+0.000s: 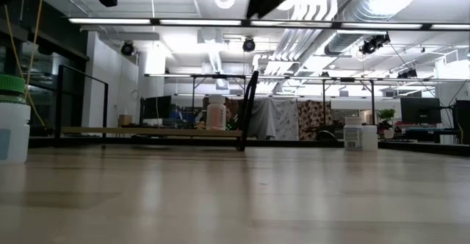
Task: Pick and place medicine bottles onto shelf by color
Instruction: Put the big blue pill bottle on the shelf
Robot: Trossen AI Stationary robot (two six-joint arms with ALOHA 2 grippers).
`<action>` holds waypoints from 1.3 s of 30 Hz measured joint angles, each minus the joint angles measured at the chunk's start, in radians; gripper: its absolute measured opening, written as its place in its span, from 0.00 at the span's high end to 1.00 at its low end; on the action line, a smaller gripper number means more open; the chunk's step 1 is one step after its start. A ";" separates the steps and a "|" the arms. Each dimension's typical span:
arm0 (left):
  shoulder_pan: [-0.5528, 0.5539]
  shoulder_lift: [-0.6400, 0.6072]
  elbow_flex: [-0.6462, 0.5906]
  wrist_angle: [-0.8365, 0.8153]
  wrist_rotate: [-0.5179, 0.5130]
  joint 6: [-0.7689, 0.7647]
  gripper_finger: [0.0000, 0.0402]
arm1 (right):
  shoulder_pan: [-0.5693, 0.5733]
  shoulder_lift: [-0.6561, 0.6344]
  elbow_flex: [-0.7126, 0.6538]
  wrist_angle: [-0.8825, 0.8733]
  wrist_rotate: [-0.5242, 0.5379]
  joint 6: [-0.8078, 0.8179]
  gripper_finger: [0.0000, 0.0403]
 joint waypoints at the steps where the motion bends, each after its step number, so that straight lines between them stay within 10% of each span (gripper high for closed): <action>1: 0.000 0.000 0.000 -0.002 0.001 -0.002 1.00 | 0.023 -0.039 -0.059 0.006 0.029 0.023 0.37; 13: 0.000 0.000 0.000 -0.029 0.008 -0.027 1.00 | 0.120 -0.590 -0.901 0.159 0.180 0.640 0.37; 27: 0.000 0.001 0.000 -0.024 0.008 -0.026 1.00 | -0.455 -0.562 -0.934 0.148 -0.131 0.485 0.37; 39: 0.000 0.001 0.000 -0.019 0.008 -0.026 1.00 | -0.655 -0.455 -0.933 0.273 -0.352 0.281 0.37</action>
